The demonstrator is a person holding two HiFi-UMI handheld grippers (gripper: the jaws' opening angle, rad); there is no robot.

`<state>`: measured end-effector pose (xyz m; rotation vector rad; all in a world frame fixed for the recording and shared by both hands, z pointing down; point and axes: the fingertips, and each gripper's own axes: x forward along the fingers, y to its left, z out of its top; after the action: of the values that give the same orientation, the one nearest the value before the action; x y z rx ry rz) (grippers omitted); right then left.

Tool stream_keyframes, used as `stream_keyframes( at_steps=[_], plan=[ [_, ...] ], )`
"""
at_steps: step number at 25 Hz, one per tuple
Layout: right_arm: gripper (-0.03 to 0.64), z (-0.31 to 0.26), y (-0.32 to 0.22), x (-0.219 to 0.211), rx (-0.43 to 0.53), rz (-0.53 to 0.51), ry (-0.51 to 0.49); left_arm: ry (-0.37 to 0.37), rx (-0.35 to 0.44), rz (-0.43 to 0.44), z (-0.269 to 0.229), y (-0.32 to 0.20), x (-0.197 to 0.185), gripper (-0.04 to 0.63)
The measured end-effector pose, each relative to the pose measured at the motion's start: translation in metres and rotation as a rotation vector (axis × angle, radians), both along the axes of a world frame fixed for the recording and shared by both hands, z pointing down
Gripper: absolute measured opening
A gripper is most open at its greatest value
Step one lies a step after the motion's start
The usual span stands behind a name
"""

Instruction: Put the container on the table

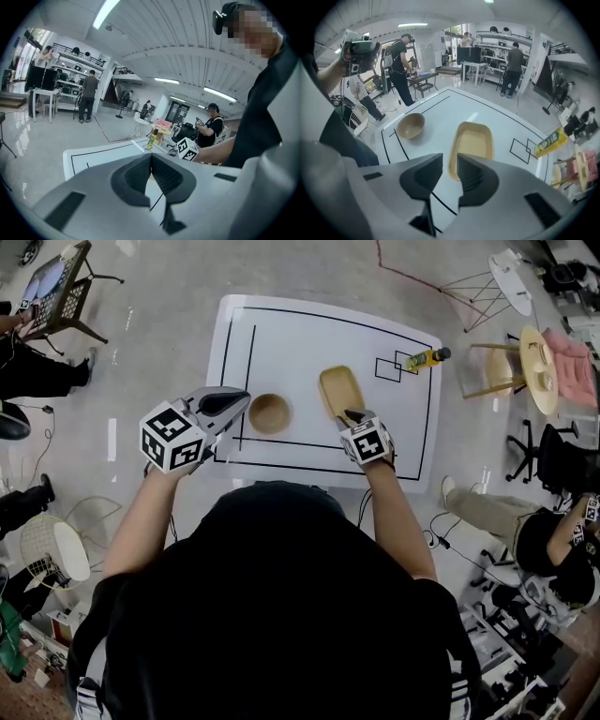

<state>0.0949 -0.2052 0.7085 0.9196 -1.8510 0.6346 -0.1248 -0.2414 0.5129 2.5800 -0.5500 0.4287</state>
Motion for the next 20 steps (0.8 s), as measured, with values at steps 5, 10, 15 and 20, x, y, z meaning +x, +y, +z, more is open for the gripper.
stream_keyframes(
  at_steps=[5,10,15,20],
  plan=[
    [0.098,-0.021,-0.001,0.008,0.042,0.023,-0.014,0.005,0.034,0.009,-0.014,0.004,0.007,0.006],
    [0.097,-0.053,0.002,0.023,0.087,0.081,-0.065,0.005,0.052,0.016,-0.025,0.011,0.012,0.006],
    [0.097,-0.090,0.000,0.035,0.148,0.122,-0.112,0.002,0.072,0.028,-0.036,0.017,0.019,0.006],
    [0.095,-0.117,-0.003,0.038,0.199,0.146,-0.159,0.004,0.088,0.041,-0.043,0.018,0.028,0.006]
  ],
)
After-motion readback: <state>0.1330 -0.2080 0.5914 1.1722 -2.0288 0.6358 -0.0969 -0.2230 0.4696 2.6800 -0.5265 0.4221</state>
